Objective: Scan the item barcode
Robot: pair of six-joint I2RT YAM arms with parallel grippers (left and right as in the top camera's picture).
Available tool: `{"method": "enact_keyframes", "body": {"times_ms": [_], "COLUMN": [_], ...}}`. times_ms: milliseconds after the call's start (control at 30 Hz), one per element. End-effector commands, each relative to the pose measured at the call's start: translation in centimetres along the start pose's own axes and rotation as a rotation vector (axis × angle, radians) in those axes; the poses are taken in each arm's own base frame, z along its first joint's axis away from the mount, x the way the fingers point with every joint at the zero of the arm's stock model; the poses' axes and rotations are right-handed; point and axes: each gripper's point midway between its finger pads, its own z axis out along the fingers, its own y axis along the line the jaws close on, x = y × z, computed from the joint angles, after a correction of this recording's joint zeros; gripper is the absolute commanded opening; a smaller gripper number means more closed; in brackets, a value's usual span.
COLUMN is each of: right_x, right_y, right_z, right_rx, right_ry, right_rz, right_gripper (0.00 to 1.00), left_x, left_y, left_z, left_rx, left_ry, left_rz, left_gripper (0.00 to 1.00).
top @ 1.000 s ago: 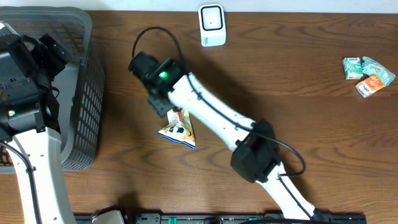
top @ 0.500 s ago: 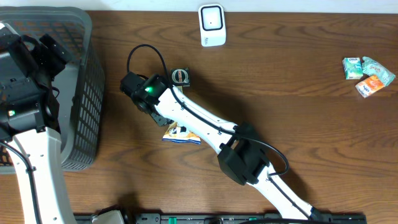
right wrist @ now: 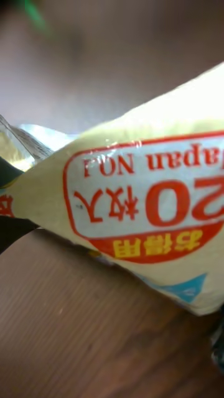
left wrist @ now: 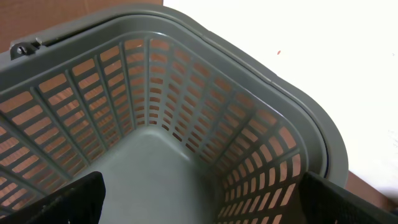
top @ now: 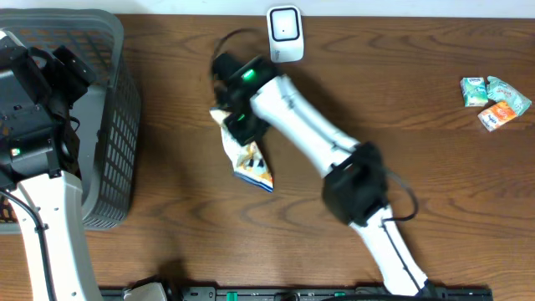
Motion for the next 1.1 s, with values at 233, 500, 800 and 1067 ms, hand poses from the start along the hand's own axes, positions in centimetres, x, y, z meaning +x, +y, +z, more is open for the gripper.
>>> {"method": "enact_keyframes", "body": {"times_ms": [233, 500, 800, 1067], "right_x": [1.5, 4.7, 6.7, 5.1], "right_y": [0.8, -7.3, -14.8, -14.1], "right_z": [-5.7, 0.2, -2.0, -9.5], "right_rx": [-0.805, -0.747, -0.323, -0.051], "right_ry": [-0.103, -0.028, 0.023, -0.147], "right_rz": [-0.041, 0.231, 0.41, 0.35], "right_gripper": [0.01, 0.01, 0.01, 0.16], "left_x": [-0.7, -0.6, -0.6, -0.6], "left_y": [0.0, 0.0, 0.0, 0.0], "left_z": [-0.2, -0.2, -0.2, -0.2], "left_rx": [-0.001, -0.002, -0.002, -0.002], "left_ry": [-0.015, -0.014, -0.014, -0.014], "left_rz": [0.006, 0.006, 0.006, 0.006], "left_gripper": [0.98, 0.98, 0.98, 0.98]}}
